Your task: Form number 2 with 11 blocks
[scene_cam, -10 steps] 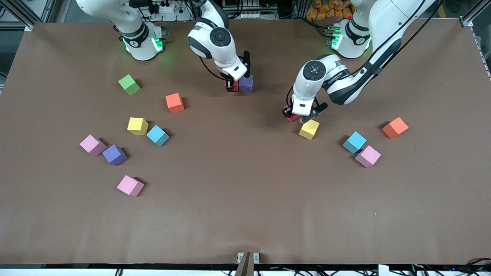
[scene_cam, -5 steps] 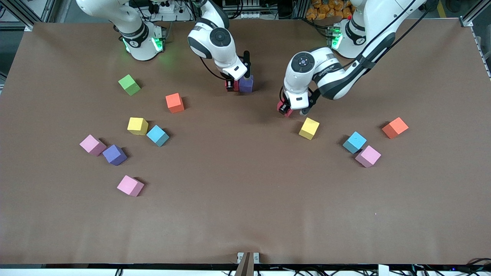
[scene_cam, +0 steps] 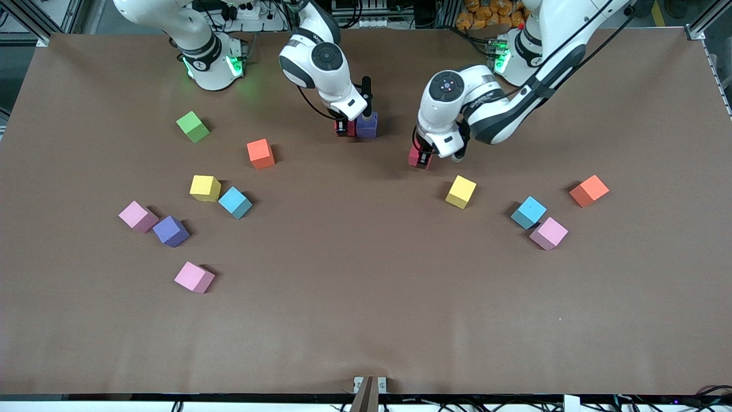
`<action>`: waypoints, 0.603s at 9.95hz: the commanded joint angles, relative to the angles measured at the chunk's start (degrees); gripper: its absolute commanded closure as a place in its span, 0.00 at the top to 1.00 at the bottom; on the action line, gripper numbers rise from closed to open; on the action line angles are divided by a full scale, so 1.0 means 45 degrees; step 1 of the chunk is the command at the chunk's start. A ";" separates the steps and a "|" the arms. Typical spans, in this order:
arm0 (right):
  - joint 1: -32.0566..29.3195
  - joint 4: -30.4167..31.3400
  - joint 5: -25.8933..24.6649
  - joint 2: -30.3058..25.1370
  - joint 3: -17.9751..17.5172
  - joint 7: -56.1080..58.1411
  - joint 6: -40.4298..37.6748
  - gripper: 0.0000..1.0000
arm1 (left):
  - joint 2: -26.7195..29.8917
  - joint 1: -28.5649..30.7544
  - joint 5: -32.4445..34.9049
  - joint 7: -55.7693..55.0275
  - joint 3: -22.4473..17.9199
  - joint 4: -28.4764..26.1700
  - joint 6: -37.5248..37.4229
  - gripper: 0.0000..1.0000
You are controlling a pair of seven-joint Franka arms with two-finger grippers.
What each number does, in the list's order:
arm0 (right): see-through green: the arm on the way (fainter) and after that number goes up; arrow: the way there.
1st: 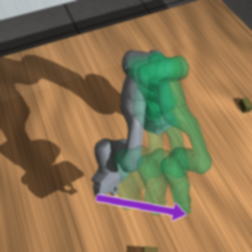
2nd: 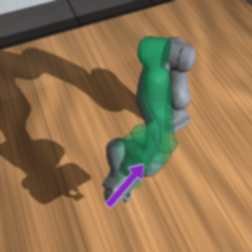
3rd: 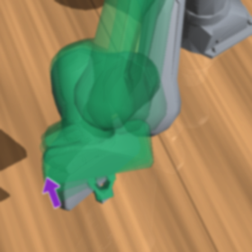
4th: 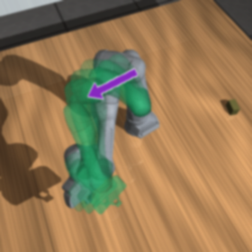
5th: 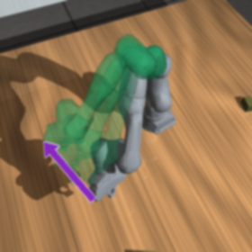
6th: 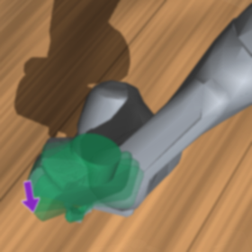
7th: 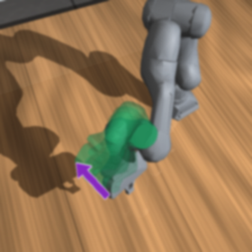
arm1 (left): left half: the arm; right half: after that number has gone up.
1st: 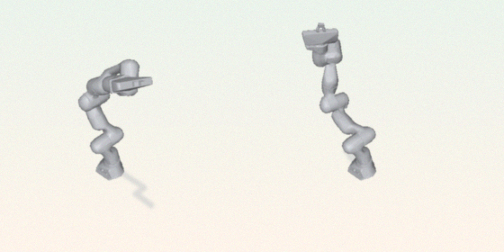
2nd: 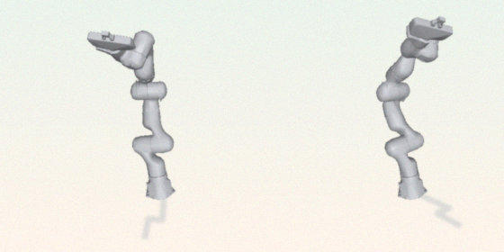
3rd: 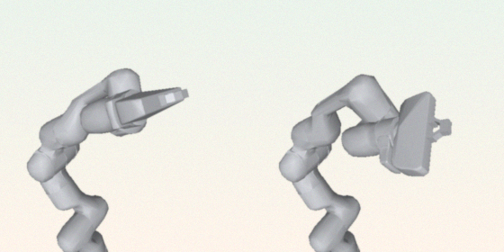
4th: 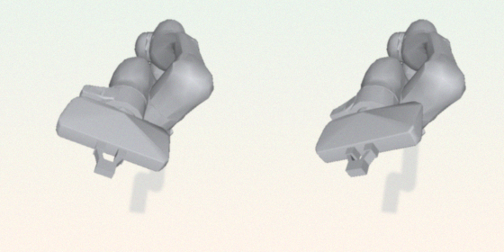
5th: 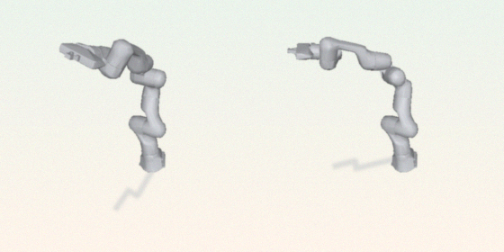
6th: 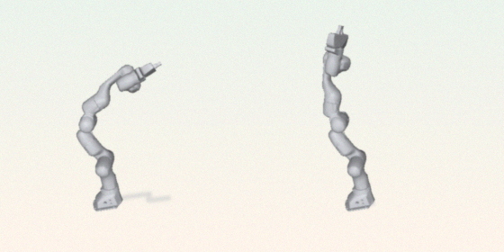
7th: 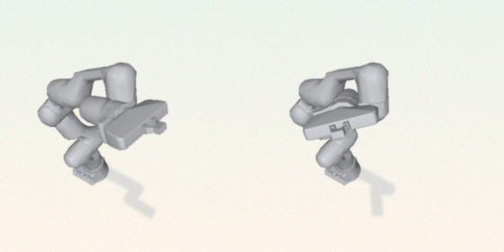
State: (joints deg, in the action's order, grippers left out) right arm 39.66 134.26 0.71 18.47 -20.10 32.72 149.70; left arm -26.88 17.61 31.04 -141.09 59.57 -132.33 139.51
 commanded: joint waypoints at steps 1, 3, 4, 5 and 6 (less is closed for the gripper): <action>-0.0277 0.0085 -0.0100 0.0017 -0.0241 -0.0181 0.0133 0.67 | 0.0310 0.1004 -0.0295 -0.0306 0.0259 -0.0046 -0.0318 0.00; -0.0277 0.0066 -0.0100 0.0017 -0.0241 -0.0181 0.0133 0.70 | 0.0369 0.1260 -0.0295 -0.0306 0.0279 -0.0046 -0.0826 0.00; -0.0296 0.0066 -0.0100 0.0017 -0.0241 -0.0181 0.0133 0.73 | 0.0369 0.1261 -0.0315 -0.0306 0.0279 -0.0027 -0.0866 0.00; -0.0297 0.0066 -0.0100 0.0017 -0.0261 -0.0181 0.0133 0.76 | 0.0369 0.1281 -0.0392 -0.0306 0.0279 -0.0027 -0.0885 0.00; -0.0297 0.0066 -0.0100 -0.0002 -0.0261 -0.0181 0.0113 0.76 | 0.0369 0.1281 -0.0412 -0.0306 0.0356 -0.0027 -0.0905 0.00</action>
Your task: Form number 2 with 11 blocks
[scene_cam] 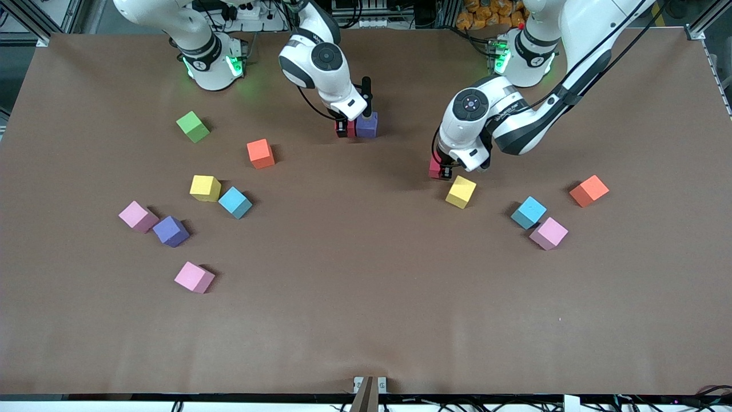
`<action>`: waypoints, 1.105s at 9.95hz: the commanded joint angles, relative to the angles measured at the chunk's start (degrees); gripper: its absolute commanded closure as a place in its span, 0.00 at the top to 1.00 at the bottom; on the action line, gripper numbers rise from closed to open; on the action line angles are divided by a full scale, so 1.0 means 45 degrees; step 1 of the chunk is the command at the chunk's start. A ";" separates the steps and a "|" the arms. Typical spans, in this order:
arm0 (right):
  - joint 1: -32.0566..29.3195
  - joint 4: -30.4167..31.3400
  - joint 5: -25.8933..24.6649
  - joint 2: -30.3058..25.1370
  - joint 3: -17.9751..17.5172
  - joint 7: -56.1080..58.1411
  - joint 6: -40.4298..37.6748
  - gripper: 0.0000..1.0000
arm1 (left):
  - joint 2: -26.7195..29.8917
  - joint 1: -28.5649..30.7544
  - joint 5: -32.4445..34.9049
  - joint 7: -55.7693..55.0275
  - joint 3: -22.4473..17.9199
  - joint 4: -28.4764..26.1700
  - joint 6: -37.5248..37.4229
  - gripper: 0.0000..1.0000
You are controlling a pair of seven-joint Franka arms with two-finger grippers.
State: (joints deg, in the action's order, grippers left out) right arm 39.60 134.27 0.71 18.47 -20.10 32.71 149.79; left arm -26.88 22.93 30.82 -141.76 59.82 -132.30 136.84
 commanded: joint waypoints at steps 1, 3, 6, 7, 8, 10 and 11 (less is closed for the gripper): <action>-0.0303 0.0064 -0.0099 -0.0081 -0.0260 -0.0198 -0.0004 0.76 | 0.0368 0.0196 -0.0538 -0.0159 0.0437 -0.0033 -0.0369 0.00; -0.0342 0.0064 -0.0099 -0.0121 -0.0280 -0.0199 -0.0025 0.81 | 0.0368 0.0450 -0.0928 -0.0410 0.1021 -0.0053 -0.0409 0.00; -0.0381 0.0025 -0.0099 -0.0335 -0.0338 -0.0199 -0.0413 0.86 | 0.0271 0.0393 -0.0950 -0.1971 0.1569 -0.0111 -0.0409 0.00; -0.0459 0.0044 -0.0080 -0.0432 -0.0358 -0.0121 -0.0609 1.00 | 0.0212 0.0296 -0.0950 -0.2536 0.1648 -0.0150 -0.0409 0.00; -0.0595 0.0045 -0.0080 -0.0762 -0.0474 -0.0043 -0.0862 1.00 | 0.0212 0.0160 -0.0950 -0.3025 0.1649 -0.0151 -0.0409 0.00; -0.0751 0.0025 -0.0080 -0.1640 -0.0572 -0.0023 -0.1585 1.00 | 0.0173 -0.0152 -0.1183 -0.3964 0.1668 -0.0053 -0.0351 0.00; -0.0946 0.0006 -0.0022 -0.2301 -0.0611 -0.0120 -0.2361 1.00 | 0.0095 -0.0444 -0.1359 -0.4141 0.1668 -0.0053 -0.0331 0.00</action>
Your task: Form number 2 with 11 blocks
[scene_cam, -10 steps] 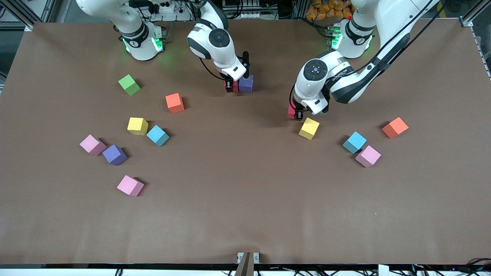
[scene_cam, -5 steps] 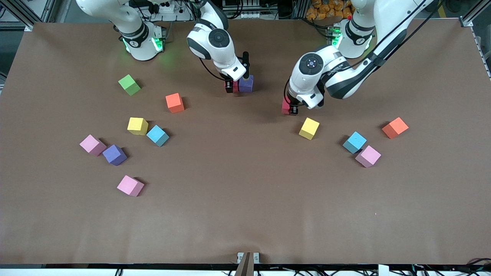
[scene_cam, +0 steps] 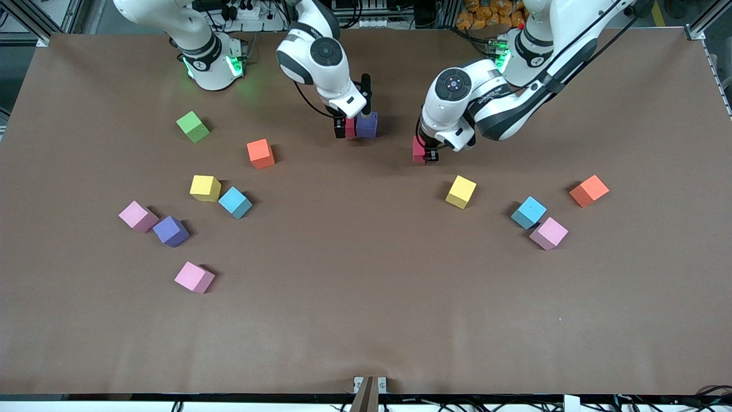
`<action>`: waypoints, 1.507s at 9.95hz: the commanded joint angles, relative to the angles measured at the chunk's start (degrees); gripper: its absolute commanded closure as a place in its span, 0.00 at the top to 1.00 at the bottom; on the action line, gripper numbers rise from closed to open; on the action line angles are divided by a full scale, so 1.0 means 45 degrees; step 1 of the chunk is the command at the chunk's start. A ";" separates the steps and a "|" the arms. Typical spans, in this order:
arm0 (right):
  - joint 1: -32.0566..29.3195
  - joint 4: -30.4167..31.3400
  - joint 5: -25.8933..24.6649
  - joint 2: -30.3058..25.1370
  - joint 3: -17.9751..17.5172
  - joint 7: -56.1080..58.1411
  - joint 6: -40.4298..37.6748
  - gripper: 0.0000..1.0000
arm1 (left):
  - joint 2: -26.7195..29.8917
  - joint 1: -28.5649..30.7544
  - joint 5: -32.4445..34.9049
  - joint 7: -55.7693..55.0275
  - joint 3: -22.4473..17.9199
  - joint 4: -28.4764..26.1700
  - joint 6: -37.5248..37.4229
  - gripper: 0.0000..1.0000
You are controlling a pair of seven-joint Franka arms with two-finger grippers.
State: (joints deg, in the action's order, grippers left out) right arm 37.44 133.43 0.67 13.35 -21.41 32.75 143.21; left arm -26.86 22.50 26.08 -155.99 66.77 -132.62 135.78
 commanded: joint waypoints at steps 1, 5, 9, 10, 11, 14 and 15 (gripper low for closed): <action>-0.0604 0.0038 0.0026 -0.1904 -0.0319 -0.0188 -0.2279 1.00 | 0.0032 -0.0738 -0.0327 -0.1251 0.0122 0.0018 0.0040 0.00; -0.2921 0.0016 -0.0264 -0.3863 -0.0202 0.1404 -0.5104 1.00 | -0.0260 -0.2300 -0.0327 -0.2637 0.0025 0.0056 0.1055 0.00; -0.7045 0.0133 -0.0462 -0.3884 -0.0105 0.6521 -0.4970 1.00 | -0.0476 -0.3997 -0.0288 -0.3263 -0.1356 0.0349 0.1330 0.00; -0.7612 0.0327 -0.0462 -0.3903 -0.0085 0.7787 -0.4408 1.00 | -0.0631 -0.4332 -0.0308 -0.3420 -0.1652 0.0427 0.1330 0.00; -0.8275 0.0600 -0.0462 -0.3865 -0.0104 0.8670 -0.3667 1.00 | -0.0652 -0.4393 -0.0346 -0.3518 -0.1694 0.0525 0.1311 0.00; -0.9078 0.1012 -0.0482 -0.3417 -0.0046 0.8816 -0.2024 1.00 | -0.0807 -0.4569 -0.0347 -0.3869 -0.1714 0.0545 0.1311 0.00; -0.9469 0.1167 -0.0482 -0.3145 -0.0065 0.8738 -0.1420 1.00 | -0.0943 -0.4628 -0.0308 -0.4064 -0.1733 0.0642 0.1311 0.00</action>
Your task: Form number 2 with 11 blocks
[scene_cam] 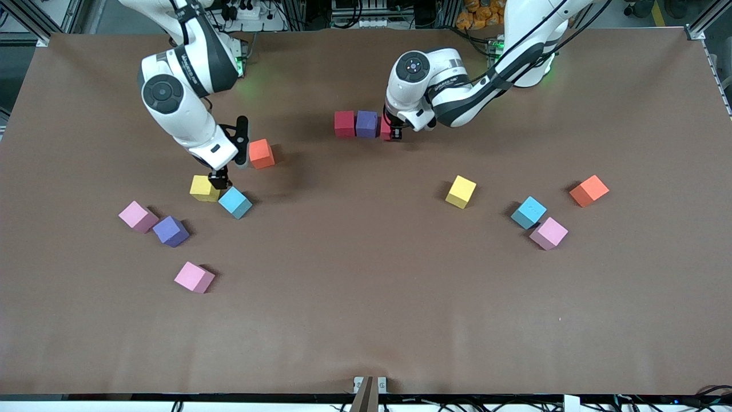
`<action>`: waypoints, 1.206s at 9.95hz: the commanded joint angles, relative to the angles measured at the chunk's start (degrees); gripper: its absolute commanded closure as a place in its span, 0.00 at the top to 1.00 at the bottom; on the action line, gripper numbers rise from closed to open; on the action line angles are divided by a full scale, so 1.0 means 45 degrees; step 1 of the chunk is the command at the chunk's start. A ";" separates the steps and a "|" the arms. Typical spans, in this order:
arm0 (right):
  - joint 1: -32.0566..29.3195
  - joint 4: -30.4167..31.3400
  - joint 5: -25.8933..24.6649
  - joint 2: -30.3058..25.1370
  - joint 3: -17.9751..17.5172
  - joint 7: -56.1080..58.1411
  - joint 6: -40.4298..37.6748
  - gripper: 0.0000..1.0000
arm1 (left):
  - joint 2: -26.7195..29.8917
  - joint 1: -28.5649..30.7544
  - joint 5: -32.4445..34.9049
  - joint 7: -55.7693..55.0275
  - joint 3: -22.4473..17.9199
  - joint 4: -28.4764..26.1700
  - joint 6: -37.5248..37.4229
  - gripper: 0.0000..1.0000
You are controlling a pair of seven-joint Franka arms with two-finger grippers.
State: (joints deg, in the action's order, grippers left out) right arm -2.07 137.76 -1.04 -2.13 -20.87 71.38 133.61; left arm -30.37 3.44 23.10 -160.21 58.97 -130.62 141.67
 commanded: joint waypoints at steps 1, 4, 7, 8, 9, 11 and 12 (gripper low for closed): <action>-0.1021 0.0169 -0.0082 0.0800 -0.0206 0.0037 0.1086 1.00 | -0.0242 -0.0549 0.0354 -0.3341 -0.0153 0.0334 0.0003 0.00; -0.3149 -0.0548 0.0307 0.2346 -0.0226 -0.1534 0.2282 1.00 | -0.0301 -0.1661 0.0354 -0.3675 -0.1050 0.0569 0.0003 0.00; -0.3075 -0.0671 0.0309 0.2172 -0.0245 -0.4447 0.1967 1.00 | -0.0418 -0.1800 0.0335 -0.3811 -0.1112 0.0745 0.0003 0.00; -0.3036 -0.0632 0.0309 0.2172 -0.0245 -0.5771 0.1949 1.00 | -0.0477 -0.1955 0.0316 -0.3831 -0.1131 0.0823 0.0003 0.00; -0.2649 -0.0593 0.0309 0.2192 -0.0245 -0.6094 0.1968 1.00 | -0.0516 -0.1976 0.0335 -0.3870 -0.1131 0.0882 0.0003 0.00; -0.2062 -0.0574 0.0309 0.2502 -0.0245 -0.7668 0.1891 1.00 | -0.0652 -0.1996 0.0335 -0.3870 -0.1131 0.0980 0.0003 0.00; -0.1595 -0.0573 0.0309 0.2756 -0.0206 -0.8298 0.1967 1.00 | -0.0692 -0.2112 0.0335 -0.3890 -0.1151 0.1019 0.0003 0.00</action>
State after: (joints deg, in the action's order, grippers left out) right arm -11.47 135.16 -0.14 8.59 -21.81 38.58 142.25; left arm -32.77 -4.05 22.57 -161.39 53.72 -126.97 141.67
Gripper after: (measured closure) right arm 0.000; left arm 0.392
